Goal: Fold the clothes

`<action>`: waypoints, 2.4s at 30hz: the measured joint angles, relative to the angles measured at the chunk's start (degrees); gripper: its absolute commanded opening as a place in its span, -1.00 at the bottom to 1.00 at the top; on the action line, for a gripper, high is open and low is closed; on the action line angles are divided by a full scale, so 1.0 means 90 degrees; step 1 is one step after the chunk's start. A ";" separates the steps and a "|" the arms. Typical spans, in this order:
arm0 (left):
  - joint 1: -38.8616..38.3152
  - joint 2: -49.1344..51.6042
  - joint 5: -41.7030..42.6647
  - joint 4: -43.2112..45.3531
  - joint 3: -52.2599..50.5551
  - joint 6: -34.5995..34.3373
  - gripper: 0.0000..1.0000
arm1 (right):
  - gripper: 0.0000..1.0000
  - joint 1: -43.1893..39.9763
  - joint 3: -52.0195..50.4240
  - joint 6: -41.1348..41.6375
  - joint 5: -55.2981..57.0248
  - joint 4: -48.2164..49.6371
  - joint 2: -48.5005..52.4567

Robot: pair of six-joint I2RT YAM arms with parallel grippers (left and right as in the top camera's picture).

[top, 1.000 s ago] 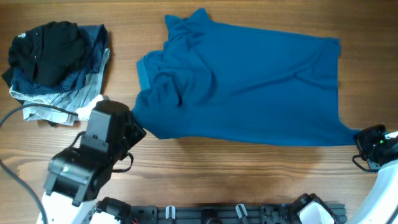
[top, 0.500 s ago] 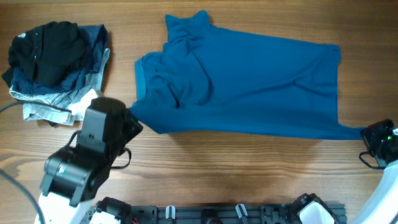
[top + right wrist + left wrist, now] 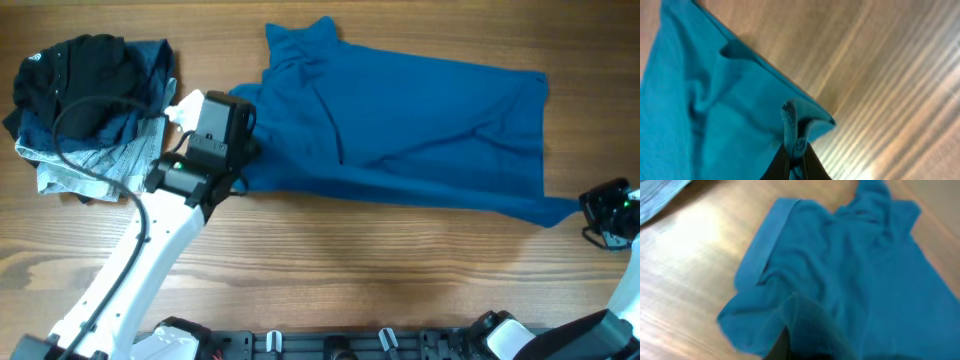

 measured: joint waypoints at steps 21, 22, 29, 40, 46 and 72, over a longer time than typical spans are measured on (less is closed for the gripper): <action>0.0000 0.0911 -0.0801 0.2042 0.0002 0.0444 -0.92 | -0.92 0.1848 0.0015 0.0272 0.0724 0.2028 0.1455; 0.0000 0.1061 -0.0804 0.2103 0.0002 0.0459 -0.92 | -0.91 0.1848 0.0015 0.0267 0.0724 0.2110 0.1496; 0.0000 0.1763 -0.0804 0.2603 0.0002 0.0486 -0.89 | -0.91 0.1848 0.0015 0.0240 0.0721 0.2397 0.1943; 0.0073 0.2341 -0.0809 0.3296 0.0002 0.0580 0.71 | 0.51 0.1848 0.0015 0.0187 0.0699 0.3055 0.2404; 0.0078 0.2341 -0.0804 0.3636 0.0005 0.0964 0.99 | 0.70 0.1848 0.0102 0.0141 0.0447 0.3264 0.2404; 0.0763 0.4099 0.1202 0.1392 0.4299 0.4367 0.99 | 0.72 0.3789 0.3689 -0.1690 0.0675 0.1496 0.2625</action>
